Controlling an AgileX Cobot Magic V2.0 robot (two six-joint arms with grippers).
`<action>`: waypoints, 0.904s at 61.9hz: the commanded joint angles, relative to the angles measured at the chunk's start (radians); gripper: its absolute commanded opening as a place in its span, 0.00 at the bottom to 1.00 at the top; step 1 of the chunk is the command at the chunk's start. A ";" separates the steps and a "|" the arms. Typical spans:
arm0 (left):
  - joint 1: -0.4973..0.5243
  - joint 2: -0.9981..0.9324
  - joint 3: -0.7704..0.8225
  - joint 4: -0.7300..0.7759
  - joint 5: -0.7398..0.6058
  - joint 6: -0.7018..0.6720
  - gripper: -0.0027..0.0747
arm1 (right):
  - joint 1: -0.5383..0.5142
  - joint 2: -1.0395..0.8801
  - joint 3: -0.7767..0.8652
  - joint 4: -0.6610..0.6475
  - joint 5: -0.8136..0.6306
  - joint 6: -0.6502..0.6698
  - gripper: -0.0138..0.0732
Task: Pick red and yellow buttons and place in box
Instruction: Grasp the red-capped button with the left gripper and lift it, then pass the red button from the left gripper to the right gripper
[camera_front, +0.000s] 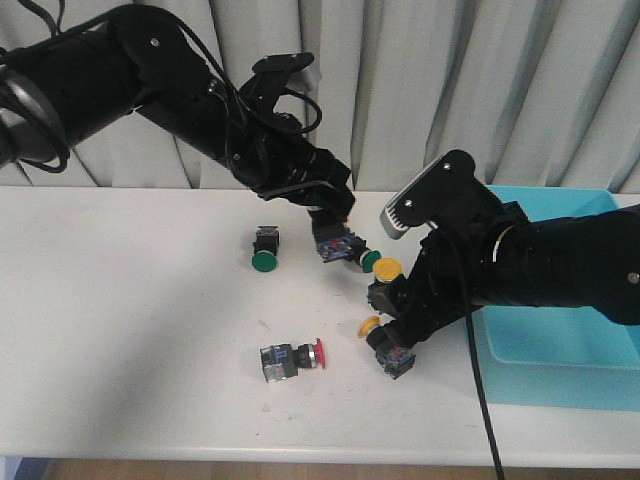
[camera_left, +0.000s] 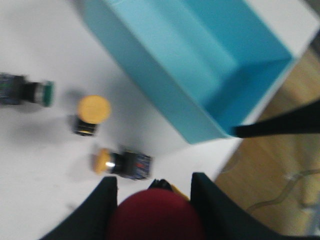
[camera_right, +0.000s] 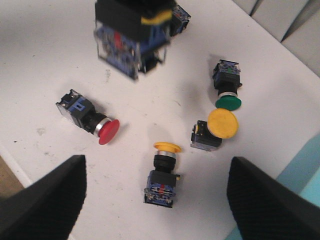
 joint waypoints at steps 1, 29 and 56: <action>-0.005 -0.060 -0.028 -0.167 0.010 0.060 0.02 | 0.007 -0.025 -0.031 0.007 -0.063 -0.013 0.80; -0.005 -0.035 -0.027 -0.414 0.060 0.179 0.02 | 0.007 -0.076 -0.031 0.083 -0.107 -0.014 0.80; -0.024 -0.022 -0.027 -0.473 0.096 0.181 0.03 | 0.007 -0.076 -0.031 0.148 -0.154 -0.029 0.46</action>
